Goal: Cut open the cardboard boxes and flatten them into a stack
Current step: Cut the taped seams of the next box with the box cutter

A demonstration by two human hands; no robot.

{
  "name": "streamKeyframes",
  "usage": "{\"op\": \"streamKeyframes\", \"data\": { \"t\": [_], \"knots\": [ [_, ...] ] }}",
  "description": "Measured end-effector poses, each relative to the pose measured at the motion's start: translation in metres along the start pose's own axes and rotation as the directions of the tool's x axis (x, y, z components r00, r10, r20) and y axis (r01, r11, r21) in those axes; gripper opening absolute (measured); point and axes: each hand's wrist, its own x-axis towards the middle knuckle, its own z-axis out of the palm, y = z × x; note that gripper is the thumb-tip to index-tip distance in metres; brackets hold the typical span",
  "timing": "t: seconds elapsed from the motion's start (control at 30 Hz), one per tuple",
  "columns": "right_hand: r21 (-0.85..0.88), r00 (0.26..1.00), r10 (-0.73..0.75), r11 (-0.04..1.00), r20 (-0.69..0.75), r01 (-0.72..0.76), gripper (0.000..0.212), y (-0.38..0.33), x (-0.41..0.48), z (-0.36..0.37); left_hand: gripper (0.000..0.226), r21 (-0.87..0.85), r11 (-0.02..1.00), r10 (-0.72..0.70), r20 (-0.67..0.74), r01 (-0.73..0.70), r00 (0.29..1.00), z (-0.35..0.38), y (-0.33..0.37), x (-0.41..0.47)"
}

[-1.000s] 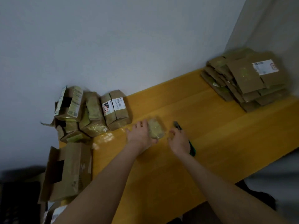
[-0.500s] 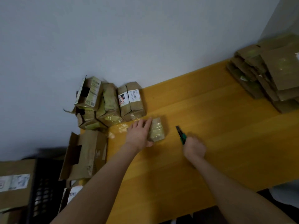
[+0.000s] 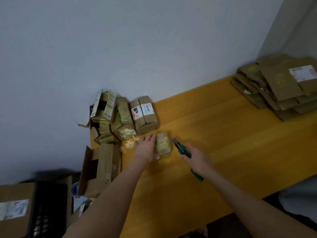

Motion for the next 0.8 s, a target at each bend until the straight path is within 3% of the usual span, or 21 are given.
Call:
{"op": "streamKeyframes", "data": {
  "t": [0.23,0.33,0.4,0.57,0.8],
  "knots": [
    [-0.062,0.997,-0.058,0.996,0.049,0.061,0.048,-0.011,0.001,-0.009,0.100,-0.019,0.999,0.026,0.012,-0.026,1.000,0.000,0.001,0.000],
    [0.013,0.997,0.000,1.000,-0.078,0.001,0.045,-0.014,0.004,-0.007,0.101,-0.035,0.999,0.038,0.018,-0.037,0.999,0.002,0.000,0.000],
    [-0.072,0.992,0.050,0.996,-0.117,-0.059,0.044,-0.011,0.004,-0.010,0.101,-0.043,0.998,0.037,0.021,-0.036,0.999,0.002,-0.001,-0.001],
    [-0.102,0.999,0.050,0.994,0.009,-0.048,0.047,-0.005,0.000,-0.010,0.101,-0.042,0.998,0.043,0.014,-0.043,0.999,0.003,-0.002,0.000],
    [-0.118,1.000,0.019,0.993,0.014,-0.017,0.048,-0.004,0.009,-0.015,0.101,-0.048,0.998,0.052,0.008,-0.052,0.999,0.004,-0.003,0.002]
  ]
}}
